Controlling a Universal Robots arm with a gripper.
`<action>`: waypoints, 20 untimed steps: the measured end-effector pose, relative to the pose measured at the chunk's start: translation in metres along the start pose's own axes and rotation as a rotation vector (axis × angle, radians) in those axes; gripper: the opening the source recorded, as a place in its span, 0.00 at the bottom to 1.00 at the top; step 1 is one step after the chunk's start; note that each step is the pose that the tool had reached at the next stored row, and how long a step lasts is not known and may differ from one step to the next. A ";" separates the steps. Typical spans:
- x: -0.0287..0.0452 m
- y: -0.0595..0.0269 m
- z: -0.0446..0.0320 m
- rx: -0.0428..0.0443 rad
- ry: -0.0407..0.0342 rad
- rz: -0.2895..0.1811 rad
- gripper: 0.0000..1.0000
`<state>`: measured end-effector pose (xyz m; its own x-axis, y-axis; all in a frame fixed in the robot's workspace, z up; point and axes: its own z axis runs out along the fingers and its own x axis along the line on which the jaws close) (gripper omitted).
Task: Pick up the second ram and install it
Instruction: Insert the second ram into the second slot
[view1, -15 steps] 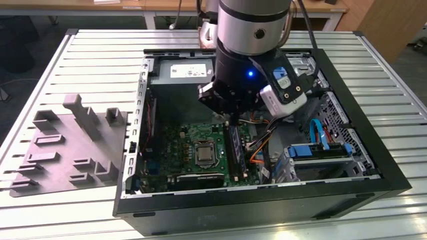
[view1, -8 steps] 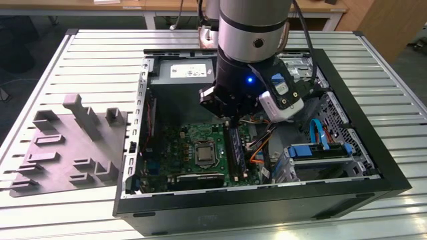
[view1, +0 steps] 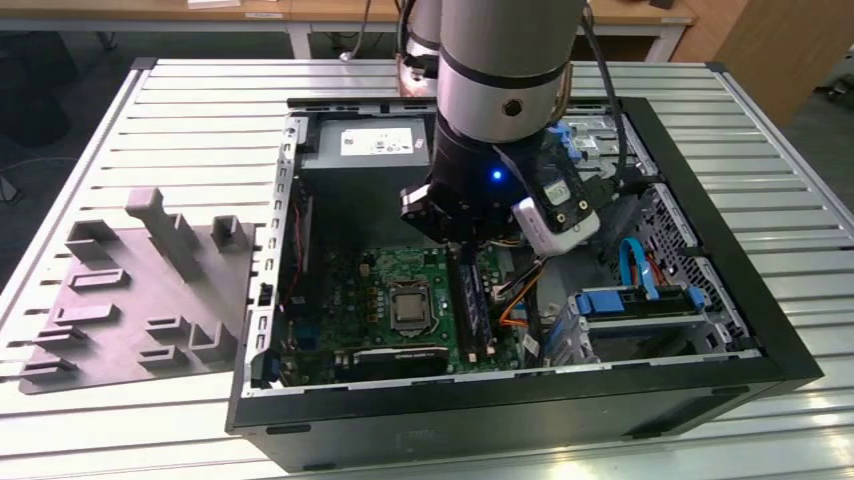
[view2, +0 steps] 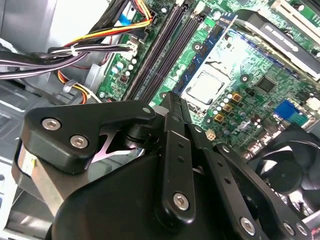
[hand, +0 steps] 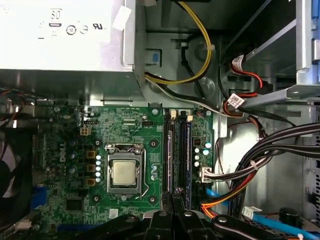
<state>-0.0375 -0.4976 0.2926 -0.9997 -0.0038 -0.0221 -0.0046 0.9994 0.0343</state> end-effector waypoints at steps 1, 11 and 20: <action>-0.0002 0.0000 0.0018 0.0000 0.0000 0.002 0.11; -0.0046 -0.0003 0.0148 -0.0048 -0.0008 0.022 0.11; -0.0065 0.0001 0.0259 -0.0093 -0.0012 0.035 0.11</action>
<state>-0.0304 -0.4965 0.2669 -0.9993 0.0309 -0.0219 0.0299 0.9986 0.0443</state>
